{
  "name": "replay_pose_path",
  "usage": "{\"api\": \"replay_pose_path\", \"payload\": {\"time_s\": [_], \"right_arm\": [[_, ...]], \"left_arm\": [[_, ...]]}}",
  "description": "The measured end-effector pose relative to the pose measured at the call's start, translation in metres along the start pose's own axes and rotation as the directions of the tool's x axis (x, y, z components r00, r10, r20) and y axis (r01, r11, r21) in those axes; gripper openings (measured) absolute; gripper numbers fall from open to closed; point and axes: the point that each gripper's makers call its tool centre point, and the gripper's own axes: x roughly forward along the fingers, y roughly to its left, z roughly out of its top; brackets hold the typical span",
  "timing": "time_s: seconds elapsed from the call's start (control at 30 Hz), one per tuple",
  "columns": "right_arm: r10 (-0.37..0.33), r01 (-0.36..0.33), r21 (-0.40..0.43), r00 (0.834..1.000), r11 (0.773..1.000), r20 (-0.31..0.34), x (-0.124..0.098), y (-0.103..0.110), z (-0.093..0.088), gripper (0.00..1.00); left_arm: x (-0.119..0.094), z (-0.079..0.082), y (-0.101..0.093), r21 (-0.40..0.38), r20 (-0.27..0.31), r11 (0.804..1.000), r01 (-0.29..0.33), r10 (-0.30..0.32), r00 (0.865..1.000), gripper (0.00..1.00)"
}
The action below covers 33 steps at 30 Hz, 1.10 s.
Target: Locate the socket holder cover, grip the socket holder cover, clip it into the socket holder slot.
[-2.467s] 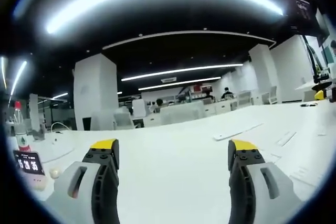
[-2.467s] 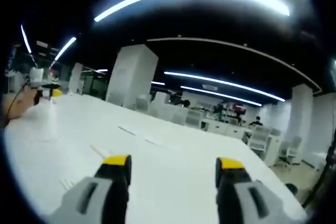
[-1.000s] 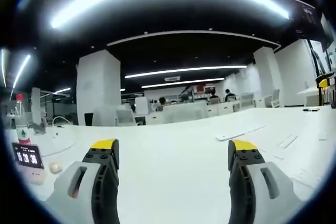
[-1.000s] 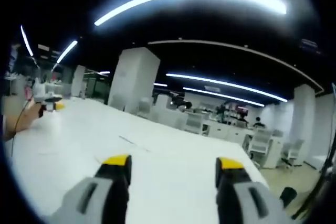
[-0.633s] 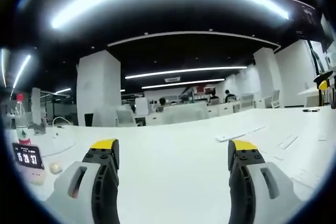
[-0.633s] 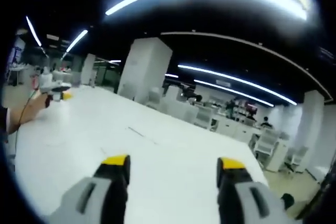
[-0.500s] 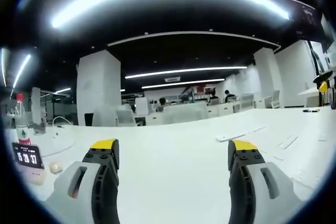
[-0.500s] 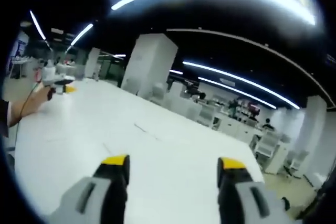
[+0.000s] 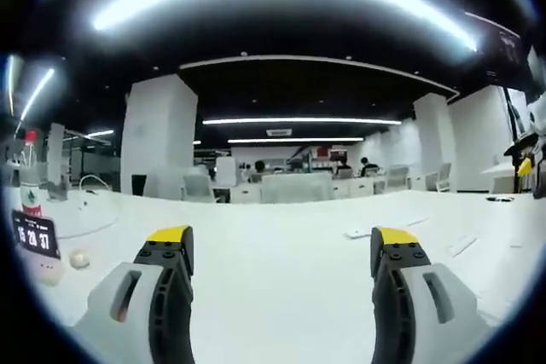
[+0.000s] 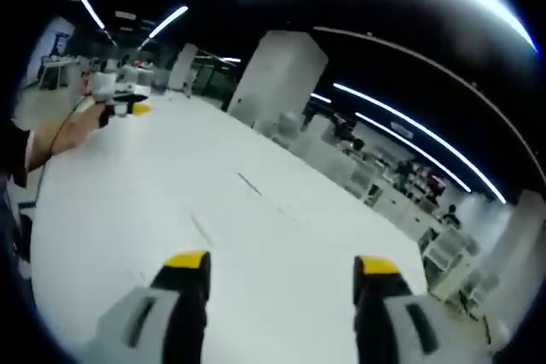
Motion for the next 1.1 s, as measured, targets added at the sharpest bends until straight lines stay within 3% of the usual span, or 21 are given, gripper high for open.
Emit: {"api": "replay_pose_path", "payload": {"time_s": [0.33, 0.5, 0.77, 0.87, 1.1], "right_arm": [[0.122, -0.136, -0.126, 0.986, 0.983, -0.114, 0.01, 0.028, 0.004, 0.69], [0.173, -0.206, -0.174, 0.967, 0.963, -0.19, 0.015, 0.046, -0.006, 0.69], [0.259, -0.333, -0.231, 0.919, 0.914, -0.299, 0.022, 0.074, -0.022, 0.69], [0.318, -0.399, -0.224, 0.891, 0.889, -0.326, 0.022, 0.089, -0.025, 0.69], [0.373, -0.495, -0.262, 0.836, 0.829, -0.403, 0.025, 0.11, -0.029, 0.7]], "left_arm": [[0.003, -0.007, 0.009, 0.007, -0.019, 1.0, -0.02, 0.02, 1.0, 0.83], [0.004, -0.007, 0.009, 0.01, -0.021, 1.0, -0.019, 0.019, 1.0, 0.83], [0.005, -0.006, 0.009, 0.012, -0.018, 1.0, -0.018, 0.018, 1.0, 0.83], [0.004, -0.007, 0.008, 0.013, -0.022, 1.0, -0.017, 0.017, 1.0, 0.83], [0.003, -0.006, 0.007, 0.014, -0.02, 1.0, -0.014, 0.015, 1.0, 0.83]]}}
